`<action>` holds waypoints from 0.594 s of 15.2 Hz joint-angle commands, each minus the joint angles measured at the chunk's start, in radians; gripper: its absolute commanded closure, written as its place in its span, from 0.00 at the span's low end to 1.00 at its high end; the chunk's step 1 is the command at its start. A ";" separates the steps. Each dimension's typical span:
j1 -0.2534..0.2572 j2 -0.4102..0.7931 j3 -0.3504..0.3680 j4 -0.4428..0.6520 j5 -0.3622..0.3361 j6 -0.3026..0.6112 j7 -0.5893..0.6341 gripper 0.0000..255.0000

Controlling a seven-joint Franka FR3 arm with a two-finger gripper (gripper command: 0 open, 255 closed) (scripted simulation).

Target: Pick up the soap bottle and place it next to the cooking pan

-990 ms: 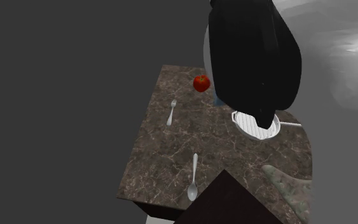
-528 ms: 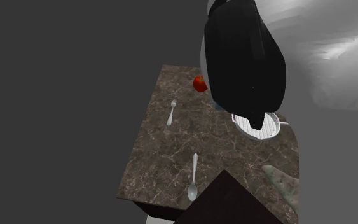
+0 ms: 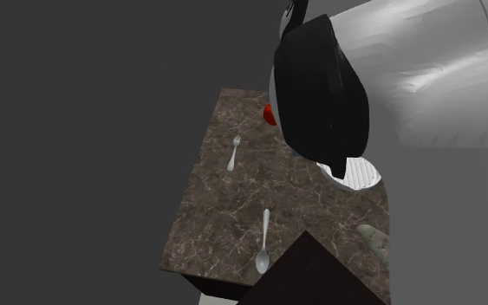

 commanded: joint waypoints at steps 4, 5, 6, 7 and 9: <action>0.000 0.002 0.000 0.000 0.001 0.003 -0.001 1.00; 0.000 0.002 0.000 0.000 0.001 0.003 -0.001 1.00; 0.000 0.002 0.001 0.000 0.001 0.003 -0.001 1.00; 0.000 0.002 0.001 0.000 0.001 0.003 0.000 0.00; 0.000 0.002 0.001 0.000 0.001 0.003 0.000 0.00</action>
